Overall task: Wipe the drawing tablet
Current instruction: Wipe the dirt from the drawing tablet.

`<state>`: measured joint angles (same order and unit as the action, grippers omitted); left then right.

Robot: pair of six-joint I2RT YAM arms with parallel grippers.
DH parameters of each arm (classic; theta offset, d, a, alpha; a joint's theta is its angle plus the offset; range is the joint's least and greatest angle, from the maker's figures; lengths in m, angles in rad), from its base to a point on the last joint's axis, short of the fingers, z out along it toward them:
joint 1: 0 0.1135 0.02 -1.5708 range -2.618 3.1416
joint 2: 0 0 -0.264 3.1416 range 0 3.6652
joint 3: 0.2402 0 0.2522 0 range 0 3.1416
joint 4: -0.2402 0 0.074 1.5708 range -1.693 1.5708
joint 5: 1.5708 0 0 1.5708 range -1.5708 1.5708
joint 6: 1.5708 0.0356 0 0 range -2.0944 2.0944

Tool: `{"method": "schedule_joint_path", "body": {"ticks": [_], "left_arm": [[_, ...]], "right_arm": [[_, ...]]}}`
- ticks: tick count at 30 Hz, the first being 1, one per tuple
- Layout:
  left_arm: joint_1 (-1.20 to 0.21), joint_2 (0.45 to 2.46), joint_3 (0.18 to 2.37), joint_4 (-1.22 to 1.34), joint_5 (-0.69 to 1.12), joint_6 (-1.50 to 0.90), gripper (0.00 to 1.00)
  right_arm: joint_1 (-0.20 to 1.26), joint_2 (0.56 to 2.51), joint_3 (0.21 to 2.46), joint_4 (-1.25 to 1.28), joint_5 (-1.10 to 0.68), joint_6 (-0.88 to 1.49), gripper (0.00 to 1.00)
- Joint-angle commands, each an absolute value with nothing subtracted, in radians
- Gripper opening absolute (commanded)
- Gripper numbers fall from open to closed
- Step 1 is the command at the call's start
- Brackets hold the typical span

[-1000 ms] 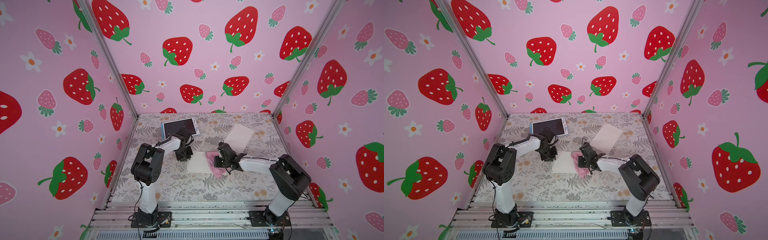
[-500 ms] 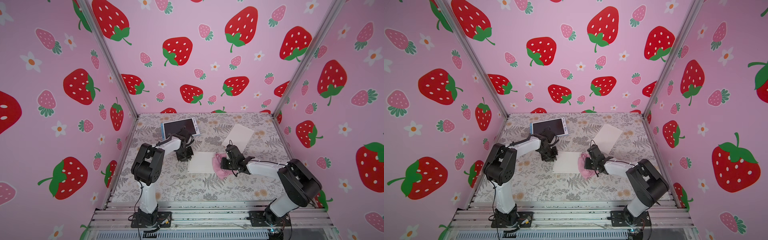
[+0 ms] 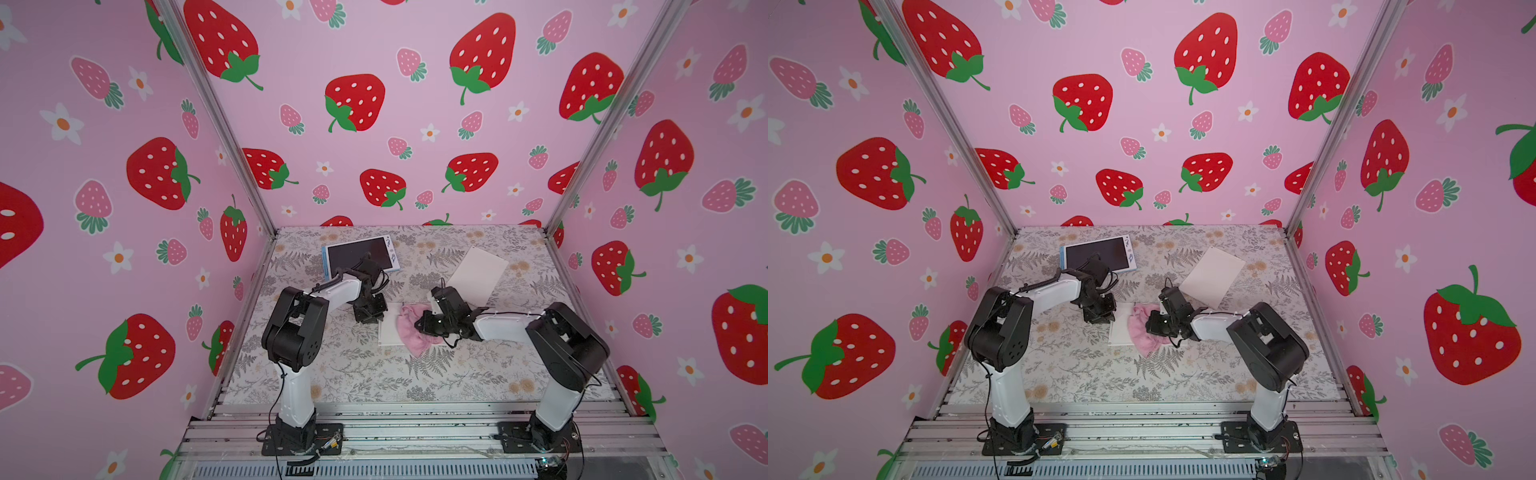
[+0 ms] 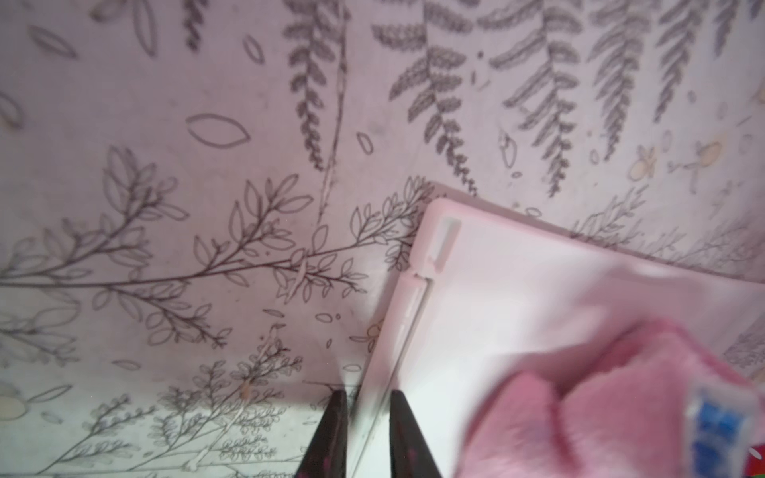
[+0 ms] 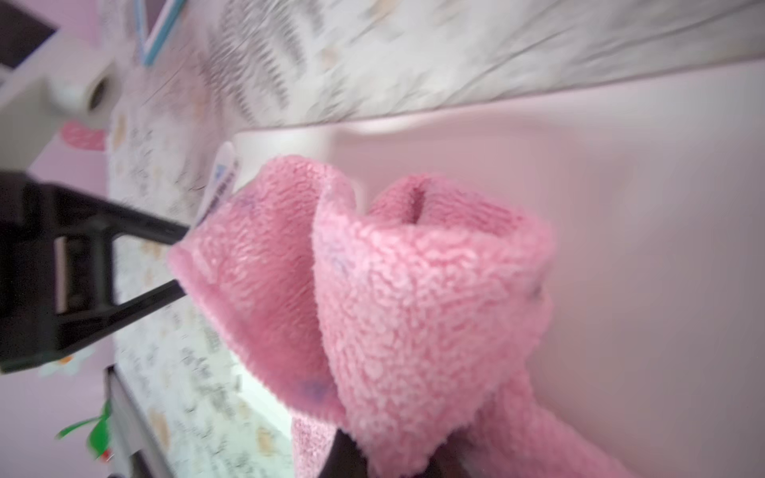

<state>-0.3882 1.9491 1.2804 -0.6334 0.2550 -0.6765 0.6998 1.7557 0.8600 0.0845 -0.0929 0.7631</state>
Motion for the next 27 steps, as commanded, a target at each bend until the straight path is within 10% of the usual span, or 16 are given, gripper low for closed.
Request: {"method": "schedule_joint_path", "body": {"ticks": [1,22,27], "left_arm": [[-0.396,2.039,1.216,-0.698,0.238,-0.659,0.20],[-0.357,2.054,1.157,-0.646,0.261,-0.663,0.20],[-0.357,2.054,1.164,-0.653,0.256,-0.675,0.20]], "right_arm": [[0.762,1.789,0.919,0.039,-0.067,0.734,0.00],[0.806,2.217,1.558,-0.169,-0.110,0.752,0.00],[0.727,2.075,1.350,-0.151,-0.055,0.755,0.00]]}}
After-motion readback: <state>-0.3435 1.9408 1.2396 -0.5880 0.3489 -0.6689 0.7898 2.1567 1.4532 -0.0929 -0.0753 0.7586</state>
